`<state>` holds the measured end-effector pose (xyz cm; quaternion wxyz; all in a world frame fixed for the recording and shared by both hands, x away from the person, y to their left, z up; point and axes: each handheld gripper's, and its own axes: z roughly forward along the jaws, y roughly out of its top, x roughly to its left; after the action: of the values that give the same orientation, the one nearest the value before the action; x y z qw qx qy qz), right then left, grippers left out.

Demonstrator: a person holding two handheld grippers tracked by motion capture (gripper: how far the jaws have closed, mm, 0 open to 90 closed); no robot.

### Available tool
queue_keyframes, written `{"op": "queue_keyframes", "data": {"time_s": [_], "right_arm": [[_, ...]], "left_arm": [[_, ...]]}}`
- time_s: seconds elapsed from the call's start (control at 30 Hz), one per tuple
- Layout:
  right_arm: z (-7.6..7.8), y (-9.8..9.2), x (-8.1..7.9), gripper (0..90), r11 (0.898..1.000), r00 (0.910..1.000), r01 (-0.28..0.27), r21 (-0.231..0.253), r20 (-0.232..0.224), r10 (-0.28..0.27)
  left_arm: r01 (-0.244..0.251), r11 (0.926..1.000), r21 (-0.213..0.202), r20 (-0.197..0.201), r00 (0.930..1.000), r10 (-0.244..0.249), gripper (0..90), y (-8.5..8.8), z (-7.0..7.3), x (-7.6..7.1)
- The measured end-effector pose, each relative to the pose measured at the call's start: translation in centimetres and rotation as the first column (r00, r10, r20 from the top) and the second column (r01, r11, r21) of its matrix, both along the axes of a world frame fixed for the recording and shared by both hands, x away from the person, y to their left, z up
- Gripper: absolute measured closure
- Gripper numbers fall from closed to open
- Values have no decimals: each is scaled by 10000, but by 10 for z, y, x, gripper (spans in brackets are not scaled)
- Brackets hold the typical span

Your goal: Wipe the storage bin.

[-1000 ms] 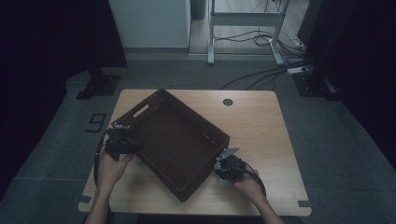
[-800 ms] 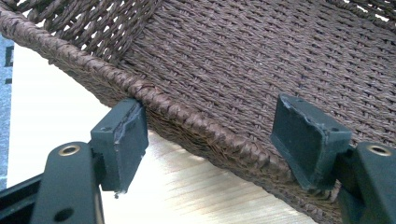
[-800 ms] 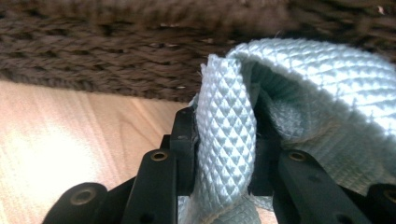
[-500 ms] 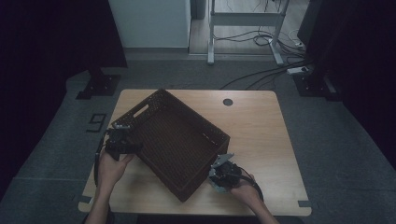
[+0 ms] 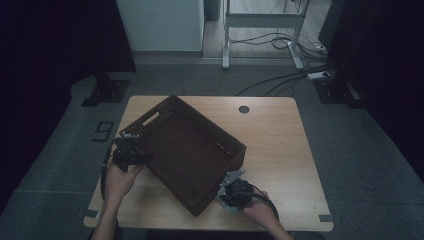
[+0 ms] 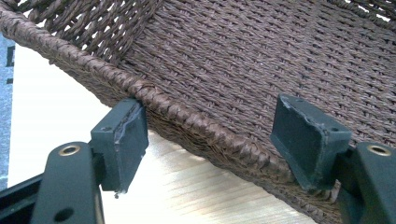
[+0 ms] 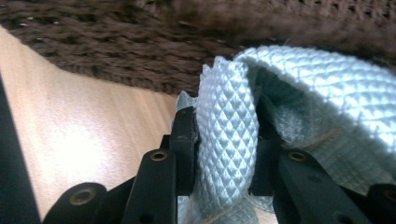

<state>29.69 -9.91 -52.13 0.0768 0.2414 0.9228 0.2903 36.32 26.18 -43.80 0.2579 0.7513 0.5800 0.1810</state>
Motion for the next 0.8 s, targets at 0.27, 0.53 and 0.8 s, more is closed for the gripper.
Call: {"op": "queue_keyframes", "data": {"time_s": [0.27, 0.53, 0.8], "right_arm": [[3, 13, -12, 683, 9980, 9980, -616, 121, -116, 617], [4, 23, -21, 683, 9946, 9946, -1024, 146, -127, 1026], [5, 32, -29, 681, 9890, 9888, -1453, 269, -295, 1461]], "left_arm": [[-16, 10000, -11, 0, 10000, 16, 272, 0, 0, 0], [-39, 10000, 20, 5, 10000, 39, 273, -1, 0, 0], [-60, 10000, 40, 9, 10000, 60, 274, -1, 0, 0]]}}
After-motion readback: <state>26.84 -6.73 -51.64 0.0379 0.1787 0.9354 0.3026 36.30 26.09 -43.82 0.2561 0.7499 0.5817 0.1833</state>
